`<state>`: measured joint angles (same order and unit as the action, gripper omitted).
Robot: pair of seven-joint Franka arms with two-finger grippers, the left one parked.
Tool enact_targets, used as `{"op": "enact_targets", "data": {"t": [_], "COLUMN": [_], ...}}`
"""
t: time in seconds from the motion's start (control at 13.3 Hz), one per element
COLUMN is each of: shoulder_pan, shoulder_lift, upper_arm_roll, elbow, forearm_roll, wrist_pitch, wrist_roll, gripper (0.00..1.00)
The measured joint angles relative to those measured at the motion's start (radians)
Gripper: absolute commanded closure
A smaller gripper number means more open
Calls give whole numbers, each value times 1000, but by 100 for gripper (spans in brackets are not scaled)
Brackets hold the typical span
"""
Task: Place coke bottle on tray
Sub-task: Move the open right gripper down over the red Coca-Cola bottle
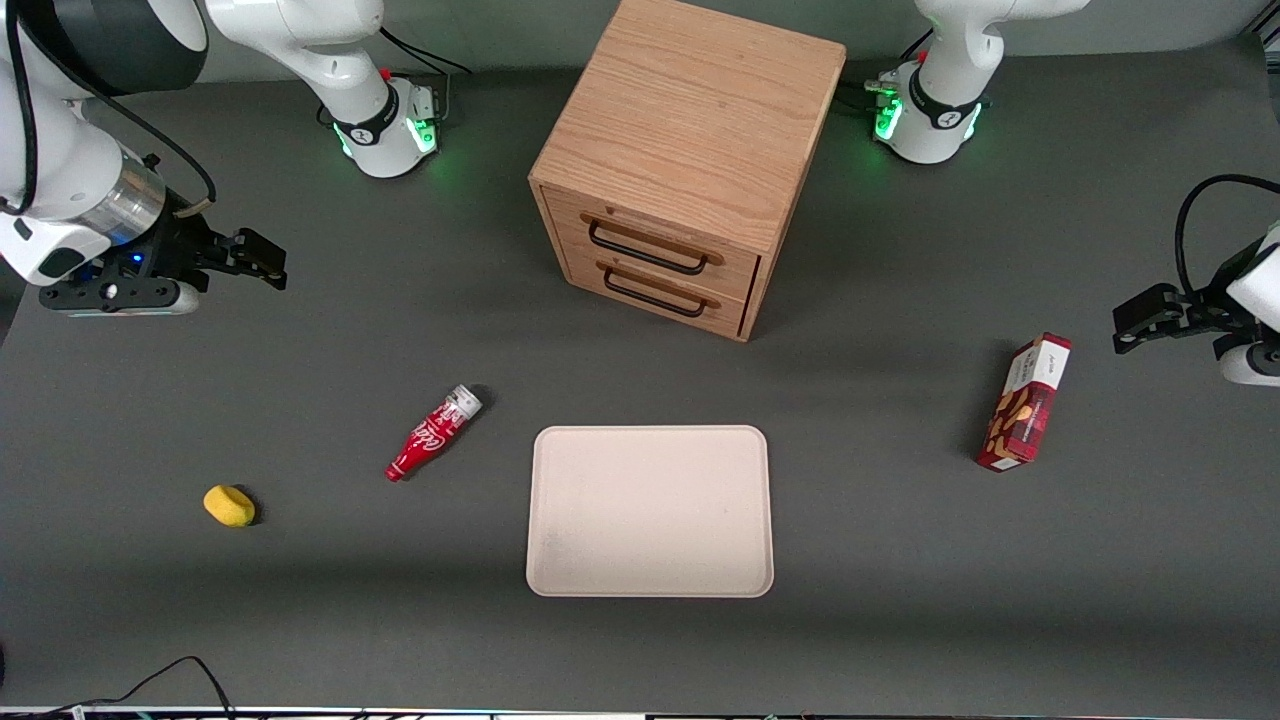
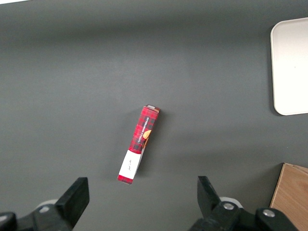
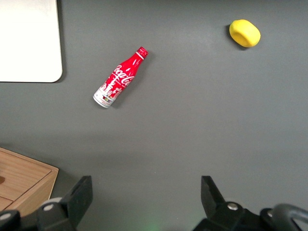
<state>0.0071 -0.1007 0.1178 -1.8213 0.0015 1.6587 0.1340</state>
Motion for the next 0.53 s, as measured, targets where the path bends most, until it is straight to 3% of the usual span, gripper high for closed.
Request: {"op": "enact_targets", "data": {"t": [0.53], "shoulder_pan": [-4], "shoulder_lift": [33], "upper_arm_roll": [1], "elbow": [59], "forearm_roll": [7], "wrist_pitch": [-56], "wrist_roll": [14], "gripper": [0]}}
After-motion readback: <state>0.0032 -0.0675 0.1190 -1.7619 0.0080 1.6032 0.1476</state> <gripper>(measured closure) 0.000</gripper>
